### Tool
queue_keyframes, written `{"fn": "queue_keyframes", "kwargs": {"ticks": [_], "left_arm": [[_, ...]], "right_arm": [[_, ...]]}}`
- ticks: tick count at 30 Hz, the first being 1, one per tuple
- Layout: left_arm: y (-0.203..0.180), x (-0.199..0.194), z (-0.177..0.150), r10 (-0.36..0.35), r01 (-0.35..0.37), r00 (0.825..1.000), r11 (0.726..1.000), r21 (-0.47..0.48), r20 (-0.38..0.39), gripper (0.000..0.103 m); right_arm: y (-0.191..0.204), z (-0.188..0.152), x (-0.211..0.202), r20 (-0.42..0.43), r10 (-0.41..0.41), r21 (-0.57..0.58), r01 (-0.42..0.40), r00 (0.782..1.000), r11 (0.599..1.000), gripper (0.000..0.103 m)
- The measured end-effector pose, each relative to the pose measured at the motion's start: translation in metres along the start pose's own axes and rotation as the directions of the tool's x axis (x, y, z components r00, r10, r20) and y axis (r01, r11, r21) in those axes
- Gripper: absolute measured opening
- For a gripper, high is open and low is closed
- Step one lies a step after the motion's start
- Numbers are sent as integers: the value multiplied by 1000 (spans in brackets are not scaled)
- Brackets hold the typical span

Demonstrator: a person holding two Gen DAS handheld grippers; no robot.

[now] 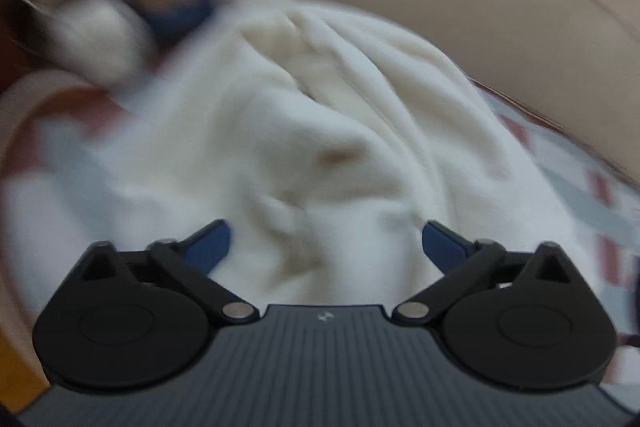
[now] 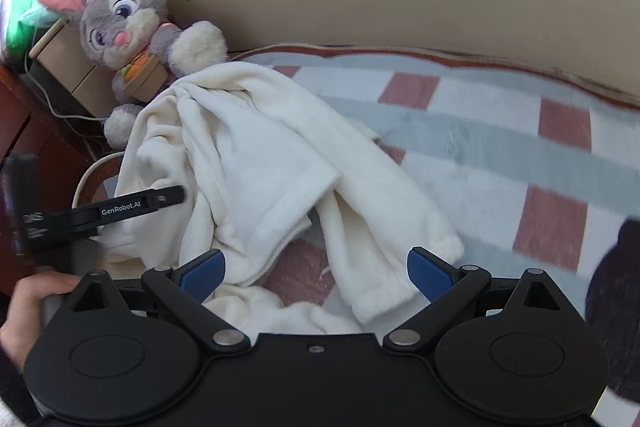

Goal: Fold clothes

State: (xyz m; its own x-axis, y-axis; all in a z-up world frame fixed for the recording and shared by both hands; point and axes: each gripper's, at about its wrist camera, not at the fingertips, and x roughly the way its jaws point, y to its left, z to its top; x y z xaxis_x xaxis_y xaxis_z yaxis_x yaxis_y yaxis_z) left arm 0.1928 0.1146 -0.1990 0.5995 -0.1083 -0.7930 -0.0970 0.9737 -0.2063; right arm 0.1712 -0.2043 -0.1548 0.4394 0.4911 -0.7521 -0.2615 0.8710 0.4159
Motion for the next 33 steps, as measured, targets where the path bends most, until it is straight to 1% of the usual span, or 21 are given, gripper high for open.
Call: {"fn": "queue_keyframes", "kwargs": {"ticks": [1,4,7,9,10,12,13,16,17,18,19,20,21,22,24,26,27,28,29,30,33], "left_arm": [[3,10,-1,16,-16,999,1000,-11,-39,103],[-4,25,-2,122,-121,988,992,17,-97,103],[-12,28,4,123,-121,978,992,20,-170,102],[-20,23,4,99,-89,977,994,60,-191,70],[-27,18,2,95,-78,978,992,96,-186,65],[-46,2,-6,105,-75,987,972,225,-126,46],[-56,-7,-12,103,-73,990,956,284,-93,44],[-78,-34,-27,37,-34,999,926,376,-2,33],[-85,-45,-30,-13,0,999,917,398,29,33],[-92,-57,-32,-86,60,995,907,416,44,26],[-100,-68,-32,-168,140,985,895,423,30,25],[-108,-77,-30,-238,216,971,882,419,0,25],[-120,-85,-29,-268,251,963,870,424,-20,25],[-134,-91,-30,-241,219,970,861,460,-11,25],[-160,-101,-35,-189,131,981,816,562,47,25],[-178,-107,-41,-109,-2,985,770,638,136,27],[-183,-107,-43,-58,-78,981,751,655,183,42],[-182,-104,-43,-2,-147,975,749,647,223,52],[-175,-100,-43,36,-186,969,759,624,246,65],[-166,-96,-40,55,-200,966,777,596,252,71],[-129,-82,-29,148,-258,956,837,483,254,76]], "right_arm": [[-1,-2,-1,-1,1,6,-1,1000,1000,99],[-4,-6,-5,5,2,-1,-2,1000,1000,99],[-10,-8,-11,18,-5,-1,5,1000,1000,99],[-17,-8,-15,35,-1,26,0,999,1000,99],[-21,-9,-18,50,13,46,-15,999,999,99],[-29,-11,-25,87,48,90,-56,995,994,99],[-32,-12,-28,100,59,102,-69,993,992,99],[-35,-13,-32,114,47,100,-58,992,993,99],[-35,-14,-33,111,32,95,-43,993,995,99],[-36,-16,-35,111,35,90,-45,993,995,99],[-36,-19,-39,113,51,87,-61,992,994,99],[-36,-22,-42,114,67,83,-77,991,994,99],[-36,-26,-46,114,91,73,-99,989,992,99],[-34,-30,-50,113,110,53,-117,987,992,99],[-30,-39,-60,122,111,15,-114,986,993,99],[-27,-47,-68,132,97,-18,-95,986,995,99],[-26,-50,-72,131,93,-32,-90,987,995,100],[-25,-53,-75,125,92,-45,-87,988,995,100],[-25,-55,-77,119,90,-60,-84,989,995,100],[-25,-56,-78,114,88,-75,-79,990,994,100],[-28,-56,-74,107,67,-94,-57,992,994,100]]}}
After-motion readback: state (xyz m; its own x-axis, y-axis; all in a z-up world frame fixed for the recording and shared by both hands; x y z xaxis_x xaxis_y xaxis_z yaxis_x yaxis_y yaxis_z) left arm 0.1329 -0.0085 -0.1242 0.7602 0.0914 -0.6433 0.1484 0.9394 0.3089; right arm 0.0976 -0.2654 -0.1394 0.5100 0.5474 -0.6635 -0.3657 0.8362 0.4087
